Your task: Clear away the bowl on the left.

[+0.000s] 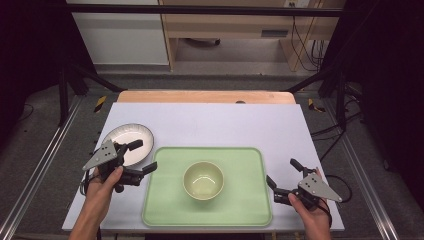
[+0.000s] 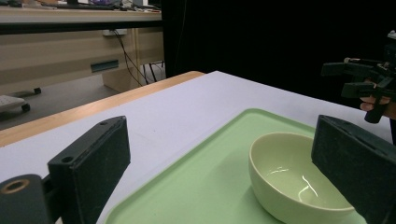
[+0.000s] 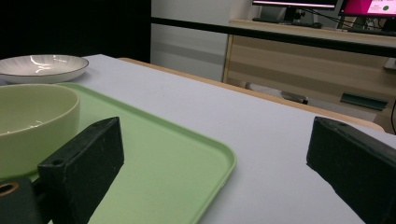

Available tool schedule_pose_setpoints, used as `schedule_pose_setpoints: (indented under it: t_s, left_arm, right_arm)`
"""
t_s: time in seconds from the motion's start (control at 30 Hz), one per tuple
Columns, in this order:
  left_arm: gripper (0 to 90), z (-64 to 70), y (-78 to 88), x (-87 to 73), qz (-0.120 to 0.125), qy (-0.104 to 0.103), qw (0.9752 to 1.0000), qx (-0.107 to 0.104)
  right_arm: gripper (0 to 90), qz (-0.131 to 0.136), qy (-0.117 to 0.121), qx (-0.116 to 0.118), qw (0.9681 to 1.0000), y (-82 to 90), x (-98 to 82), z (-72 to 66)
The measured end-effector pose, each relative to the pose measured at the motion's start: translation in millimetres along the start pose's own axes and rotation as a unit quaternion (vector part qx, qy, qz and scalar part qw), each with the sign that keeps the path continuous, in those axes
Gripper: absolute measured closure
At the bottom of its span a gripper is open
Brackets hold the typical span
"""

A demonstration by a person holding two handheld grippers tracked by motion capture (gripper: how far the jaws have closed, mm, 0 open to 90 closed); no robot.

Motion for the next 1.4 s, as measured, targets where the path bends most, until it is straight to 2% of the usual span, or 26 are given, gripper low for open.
schedule_pose_setpoints:
  t_s: [0.63, 1.07, 1.4]
  left_arm:
    - [4.5, -13.4, 13.5, -10.8, 0.003, 0.006, 0.9998, 0.019]
    - [4.6, -18.3, 21.3, -22.0, 0.001, 0.012, 0.9997, 0.023]
    - [4.7, -18.5, 24.6, -31.6, -0.009, 0.007, 0.9997, 0.020]
  right_arm:
    - [4.1, 0.001, -0.001, -0.002, 1.0000, 1.0, 0.7, 1.5]
    - [4.1, 0.001, -0.002, -0.005, 1.0000, 2.3, 1.4, 3.2]
    - [4.1, 0.002, -0.002, -0.006, 1.0000, 3.0, 1.8, 3.9]
Point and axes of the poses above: each handheld gripper's, and its own axes: y roughly backward along the jaws, x roughly out of its top, z roughly to its right, the point moved 10 cm from there along -y, roughly forward along the jaws, and after that the axes turned 15 degrees about z, right-handed, at the moved point
